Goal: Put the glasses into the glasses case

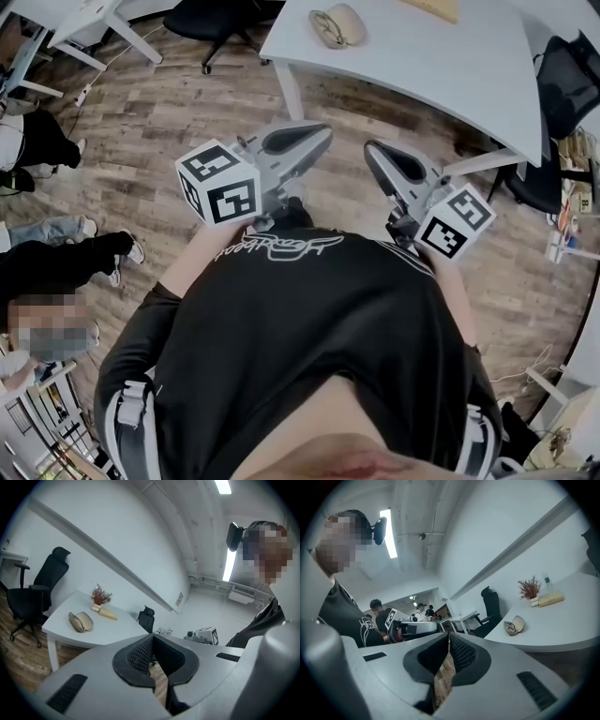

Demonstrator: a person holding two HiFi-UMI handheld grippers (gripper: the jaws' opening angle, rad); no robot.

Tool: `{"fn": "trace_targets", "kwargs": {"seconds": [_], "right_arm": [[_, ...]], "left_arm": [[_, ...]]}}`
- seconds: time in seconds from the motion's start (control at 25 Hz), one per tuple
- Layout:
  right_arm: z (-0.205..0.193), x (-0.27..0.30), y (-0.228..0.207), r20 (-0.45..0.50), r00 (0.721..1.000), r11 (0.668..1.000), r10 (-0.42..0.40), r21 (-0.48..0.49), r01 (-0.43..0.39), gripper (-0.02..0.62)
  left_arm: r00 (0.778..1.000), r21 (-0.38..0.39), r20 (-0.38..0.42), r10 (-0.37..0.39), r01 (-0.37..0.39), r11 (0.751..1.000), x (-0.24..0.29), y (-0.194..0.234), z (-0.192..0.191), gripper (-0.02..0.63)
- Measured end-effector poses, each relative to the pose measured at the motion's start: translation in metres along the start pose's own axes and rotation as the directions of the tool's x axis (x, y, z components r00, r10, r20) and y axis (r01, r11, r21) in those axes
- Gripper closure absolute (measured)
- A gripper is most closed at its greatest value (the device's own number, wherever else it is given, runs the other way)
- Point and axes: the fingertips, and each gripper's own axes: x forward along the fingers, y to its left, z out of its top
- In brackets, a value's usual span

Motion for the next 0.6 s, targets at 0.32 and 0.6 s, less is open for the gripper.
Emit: {"fn": "trace_targets", "kwargs": {"seconds": [0.32, 0.6], "right_arm": [[-0.005, -0.015, 0.007, 0.001, 1.0, 1.0, -0.004, 0.001, 0.004, 0.581], [-0.005, -0.028, 0.014, 0.01, 1.0, 1.0, 0.002, -0.008, -0.002, 0.581]], "left_arm": [[1.0, -0.014, 0.003, 0.007, -0.007, 1.0, 0.0, -0.013, -0.011, 0.6], [1.0, -0.007, 0.006, 0.012, -0.012, 1.0, 0.0, -0.028, -0.015, 0.6]]}}
